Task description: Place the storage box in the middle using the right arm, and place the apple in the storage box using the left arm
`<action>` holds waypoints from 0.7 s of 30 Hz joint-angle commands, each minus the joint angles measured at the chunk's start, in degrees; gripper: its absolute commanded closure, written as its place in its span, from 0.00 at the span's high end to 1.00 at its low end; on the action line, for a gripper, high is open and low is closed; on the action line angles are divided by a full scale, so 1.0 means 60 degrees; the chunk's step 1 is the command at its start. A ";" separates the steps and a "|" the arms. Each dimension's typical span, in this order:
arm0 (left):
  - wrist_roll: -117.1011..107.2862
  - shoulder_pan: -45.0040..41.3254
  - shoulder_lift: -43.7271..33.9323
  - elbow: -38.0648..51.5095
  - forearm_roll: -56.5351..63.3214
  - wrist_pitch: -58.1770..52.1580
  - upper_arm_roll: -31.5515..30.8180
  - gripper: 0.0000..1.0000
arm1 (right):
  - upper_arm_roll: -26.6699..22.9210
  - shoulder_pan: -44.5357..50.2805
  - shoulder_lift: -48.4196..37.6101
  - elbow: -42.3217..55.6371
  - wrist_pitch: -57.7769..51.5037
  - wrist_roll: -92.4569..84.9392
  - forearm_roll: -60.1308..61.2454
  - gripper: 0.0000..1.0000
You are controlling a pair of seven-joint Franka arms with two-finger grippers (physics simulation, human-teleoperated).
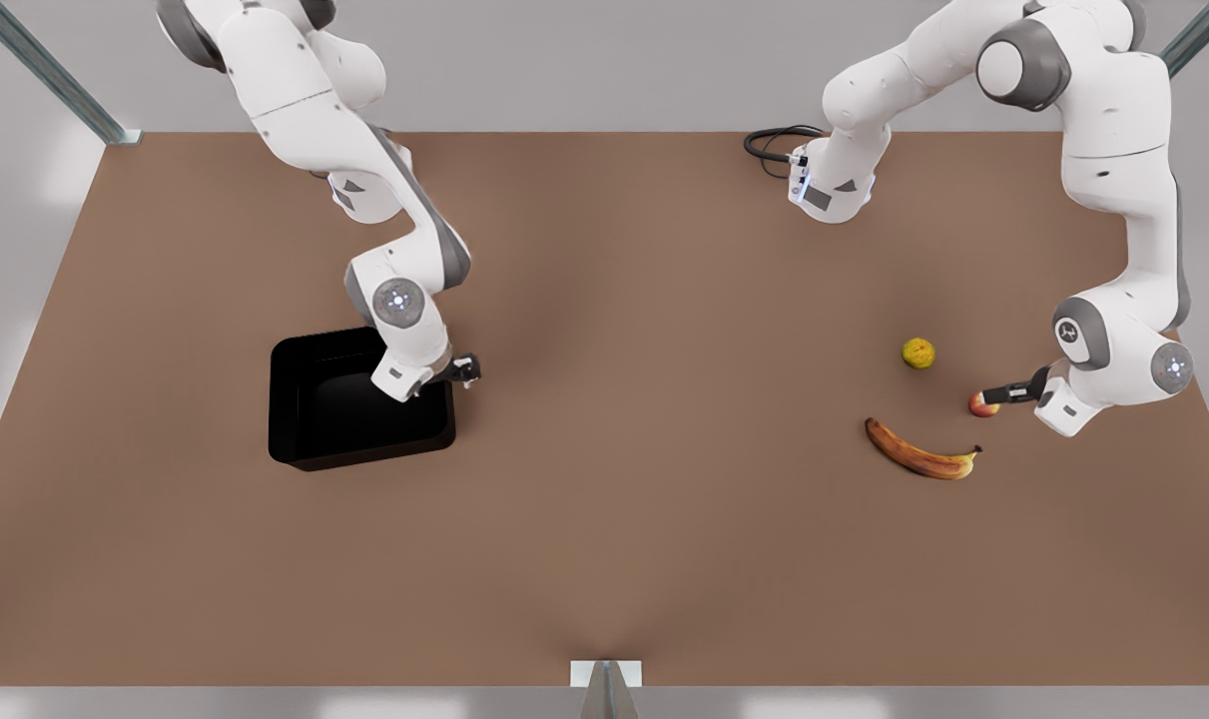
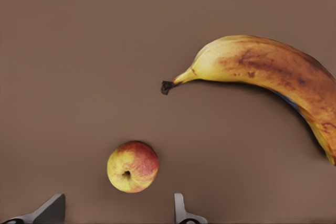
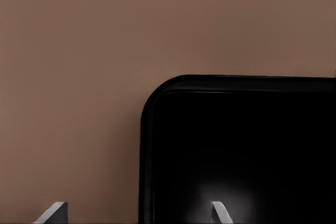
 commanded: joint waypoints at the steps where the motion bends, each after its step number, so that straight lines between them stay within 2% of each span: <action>1: 0.0000 -0.0002 0.0038 0.0000 0.0132 0.0003 -0.0004 0.99 | -0.0001 0.0003 0.0013 -0.0011 0.0000 0.0000 0.0000 1.00; 7: -0.0323 -0.0032 0.0302 0.0015 0.0014 0.0398 -0.0004 0.98 | -0.0059 0.0105 0.0569 0.0003 0.0015 0.0000 0.0000 1.00; 8: -0.0323 -0.0046 0.0302 0.0015 0.0014 0.0413 -0.0004 0.98 | -0.0059 0.0135 0.0716 0.0003 0.0205 0.0000 0.0000 0.97; 9: -0.0323 -0.0046 0.0302 0.0015 0.0014 0.0486 -0.0004 0.98 | -0.0059 0.0135 0.0687 0.0018 0.0161 0.0000 0.0000 0.76; 10: -0.0323 -0.0046 0.0360 0.0015 0.0014 0.0530 -0.0004 0.98 | -0.0059 0.0135 0.0658 0.0033 0.0088 0.0000 0.0000 0.38; 11: -0.0323 -0.0046 0.0404 0.0015 0.0014 0.0545 -0.0004 0.98 | -0.0059 0.0135 0.0658 0.0033 0.0088 0.0000 0.0000 0.21; 21: -0.0206 -0.0090 0.0800 0.0044 0.0132 0.0882 0.0011 0.98 | -0.0118 0.0135 0.0570 0.0091 0.0044 -0.0454 0.0000 0.21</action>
